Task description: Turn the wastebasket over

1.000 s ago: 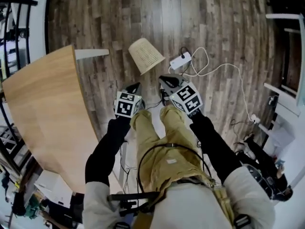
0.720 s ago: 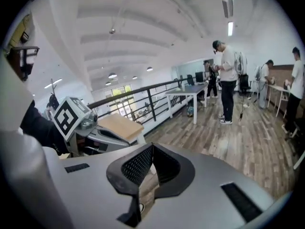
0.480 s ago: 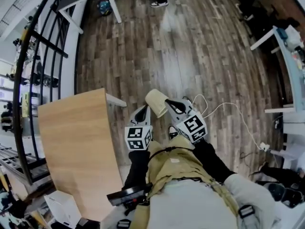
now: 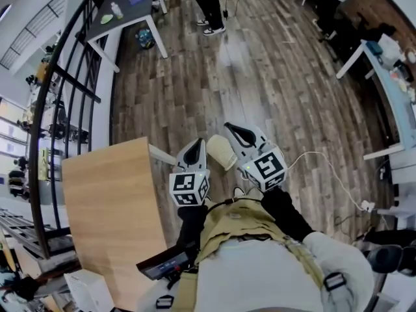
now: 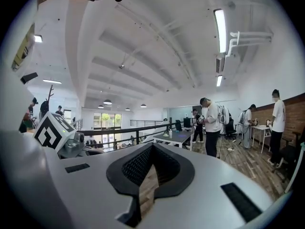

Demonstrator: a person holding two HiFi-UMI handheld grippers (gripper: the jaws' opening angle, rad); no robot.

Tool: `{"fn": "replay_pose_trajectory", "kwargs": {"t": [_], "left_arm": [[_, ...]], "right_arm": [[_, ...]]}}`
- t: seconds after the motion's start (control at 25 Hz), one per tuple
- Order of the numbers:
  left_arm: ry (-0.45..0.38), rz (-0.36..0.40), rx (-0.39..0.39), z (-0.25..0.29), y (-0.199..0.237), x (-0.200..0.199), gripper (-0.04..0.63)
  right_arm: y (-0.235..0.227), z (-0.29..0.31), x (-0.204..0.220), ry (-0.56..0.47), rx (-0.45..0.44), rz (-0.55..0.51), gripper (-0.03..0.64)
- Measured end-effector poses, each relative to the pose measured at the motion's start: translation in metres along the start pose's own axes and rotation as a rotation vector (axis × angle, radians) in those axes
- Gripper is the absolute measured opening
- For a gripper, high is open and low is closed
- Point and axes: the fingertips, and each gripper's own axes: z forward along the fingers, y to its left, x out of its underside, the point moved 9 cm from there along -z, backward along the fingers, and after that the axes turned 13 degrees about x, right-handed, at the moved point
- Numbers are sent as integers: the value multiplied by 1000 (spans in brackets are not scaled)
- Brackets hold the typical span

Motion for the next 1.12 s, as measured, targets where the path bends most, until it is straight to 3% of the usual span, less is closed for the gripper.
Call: {"fn": "replay_pose_trajectory", "kwargs": {"t": [0.6, 1.12], "left_arm": [[-54, 45, -43, 0, -11, -24, 2], [-50, 73, -44, 6, -16, -29, 2]], "right_arm": [[-12, -10, -23, -78, 4, -27, 21], [-18, -11, -24, -101, 1, -36, 21]]}}
